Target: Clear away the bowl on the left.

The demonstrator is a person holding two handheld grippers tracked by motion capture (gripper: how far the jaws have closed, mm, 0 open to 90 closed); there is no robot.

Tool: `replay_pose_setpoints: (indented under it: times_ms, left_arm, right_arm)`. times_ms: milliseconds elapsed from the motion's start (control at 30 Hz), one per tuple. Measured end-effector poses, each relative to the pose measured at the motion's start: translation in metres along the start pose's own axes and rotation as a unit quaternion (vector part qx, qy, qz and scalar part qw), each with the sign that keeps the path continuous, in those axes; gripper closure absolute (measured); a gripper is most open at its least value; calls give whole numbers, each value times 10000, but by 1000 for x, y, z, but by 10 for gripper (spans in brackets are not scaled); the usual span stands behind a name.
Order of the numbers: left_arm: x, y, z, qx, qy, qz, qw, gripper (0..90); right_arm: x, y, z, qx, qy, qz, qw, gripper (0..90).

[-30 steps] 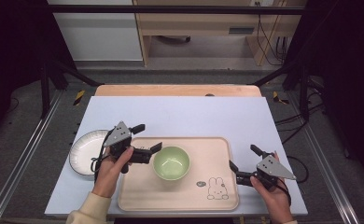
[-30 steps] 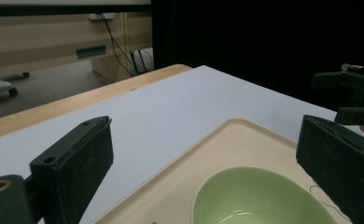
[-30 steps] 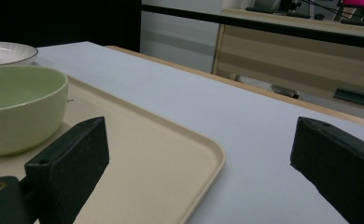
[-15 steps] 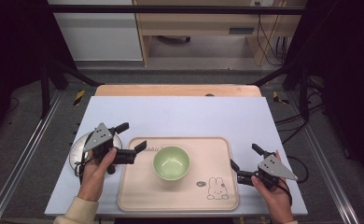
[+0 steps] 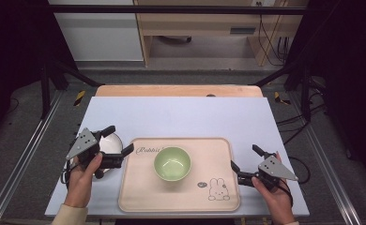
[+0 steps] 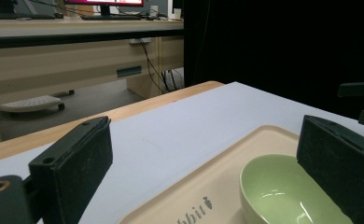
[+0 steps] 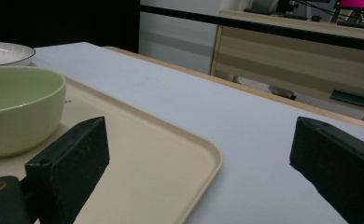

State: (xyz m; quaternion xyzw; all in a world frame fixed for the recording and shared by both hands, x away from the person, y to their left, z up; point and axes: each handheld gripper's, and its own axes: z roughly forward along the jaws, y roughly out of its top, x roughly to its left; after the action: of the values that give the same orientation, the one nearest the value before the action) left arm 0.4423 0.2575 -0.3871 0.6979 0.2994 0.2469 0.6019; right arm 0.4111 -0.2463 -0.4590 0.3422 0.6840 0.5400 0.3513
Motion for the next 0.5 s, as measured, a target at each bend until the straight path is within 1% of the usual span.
replay_pose_setpoints:
  times_ms: [33,67,133,167,200,233,267,300,333,400,467,500]
  left_arm:
    - [0,-5,-2,48,-9,49,10000,32]
    - [0,-5,-2,48,-9,49,10000,32]
    - [1,-13,-6,12,49,103,9999,32]
    - [1,-13,-6,12,49,103,9999,32]
    - [3,-18,-9,-13,100,109,9999,32]
    - [3,-18,-9,-13,100,109,9999,32]
    - [4,-21,-10,-3,121,96,9999,32]
    - [7,-27,-12,-55,148,10,9999,32]
    - [7,-27,-12,-55,148,10,9999,32]
    - [9,-32,-14,-55,162,-26,9999,32]
    - [11,-37,-14,-24,176,-30,9998,32]
    - [11,-42,-14,42,252,-34,9997,32]
  right_arm:
    - [0,0,0,-2,-3,8,10000,49]
    - [0,0,0,-2,-3,8,10000,49]
    - [0,0,-1,-1,-8,23,10000,48]
    - [0,0,-1,-2,-12,29,10000,48]
    - [0,0,-1,-4,-7,22,10000,49]
    - [0,0,-1,-4,-7,22,10000,49]
    - [0,0,0,-4,-4,18,10000,48]
    - [0,0,0,3,0,2,10000,49]
    - [0,0,0,3,0,2,10000,49]
    - [0,0,0,-2,3,21,10000,49]
    - [1,0,-1,-18,13,28,10000,49]
    - [1,0,-1,-21,20,37,10000,49]
